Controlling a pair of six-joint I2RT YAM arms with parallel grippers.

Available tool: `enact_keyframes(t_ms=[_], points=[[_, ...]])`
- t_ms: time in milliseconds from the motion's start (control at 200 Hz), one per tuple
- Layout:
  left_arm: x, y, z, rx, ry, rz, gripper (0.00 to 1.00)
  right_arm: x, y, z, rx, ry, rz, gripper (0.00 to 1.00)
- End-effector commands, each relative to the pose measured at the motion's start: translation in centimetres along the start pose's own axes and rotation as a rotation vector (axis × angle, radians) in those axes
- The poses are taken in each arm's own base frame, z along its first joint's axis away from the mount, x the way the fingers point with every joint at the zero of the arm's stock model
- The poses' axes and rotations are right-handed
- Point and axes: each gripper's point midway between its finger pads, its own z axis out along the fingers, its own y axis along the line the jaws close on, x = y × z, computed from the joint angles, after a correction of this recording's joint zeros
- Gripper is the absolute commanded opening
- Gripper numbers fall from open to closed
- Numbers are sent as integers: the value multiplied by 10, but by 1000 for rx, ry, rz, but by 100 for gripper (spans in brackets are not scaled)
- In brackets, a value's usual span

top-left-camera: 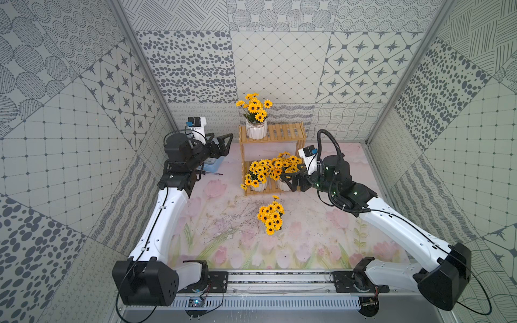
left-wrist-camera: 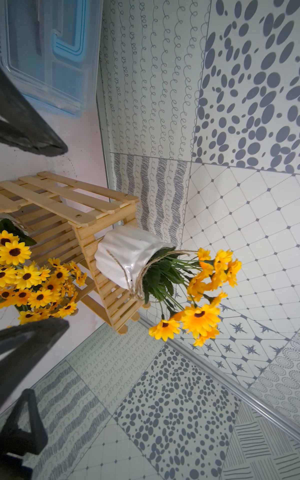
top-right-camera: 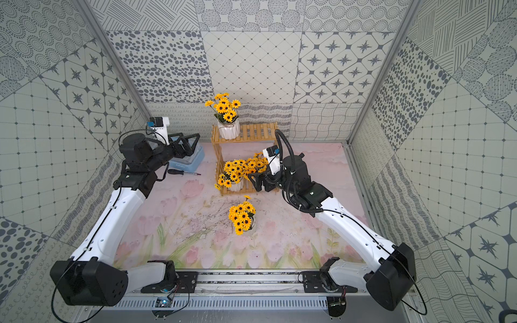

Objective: Take the sunflower pots off the shelves
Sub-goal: Pick up the sunflower pot from the shelf.

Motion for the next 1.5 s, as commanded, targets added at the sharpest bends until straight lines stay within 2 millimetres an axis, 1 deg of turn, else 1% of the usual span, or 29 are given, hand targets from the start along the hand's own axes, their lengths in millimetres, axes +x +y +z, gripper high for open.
enact_keyframes(t_ms=[0, 60, 185, 260, 300, 435, 545, 715, 835, 970, 1115, 1265, 1431, 1496], points=[[9, -31, 7, 179, 71, 129, 97, -37, -30, -1, 105, -46, 67, 98], [16, -37, 12, 185, 103, 168, 96, -48, -45, 5, 132, -31, 89, 98], [26, -50, 25, 144, 133, 301, 97, -68, -57, 14, 164, -31, 62, 98], [30, -52, 37, 136, 150, 319, 97, -77, -63, 17, 169, -39, 62, 98], [33, -48, 44, 111, 159, 327, 97, -82, -67, 18, 174, -43, 63, 98], [46, -37, 63, 42, 156, 361, 97, -90, -78, 20, 178, -45, 64, 98], [48, -40, 75, 58, 98, 376, 97, -94, -87, 16, 192, -63, 77, 98], [51, -39, 90, 67, 89, 379, 97, -93, -96, 15, 195, -63, 85, 98], [46, -37, 93, 58, 42, 380, 97, -92, -98, 14, 197, -65, 86, 98], [47, -34, 96, 41, 10, 383, 97, -89, -101, 16, 195, -57, 85, 98], [42, -34, 95, 36, -39, 395, 97, -86, -104, 17, 200, -49, 87, 98], [32, -36, 85, 19, -77, 420, 97, -80, -107, 19, 201, -30, 96, 98], [28, -43, 72, 26, -88, 446, 97, -76, -108, 21, 201, -17, 100, 98], [24, -46, 66, 24, -105, 450, 97, -75, -109, 22, 202, -15, 101, 98]])
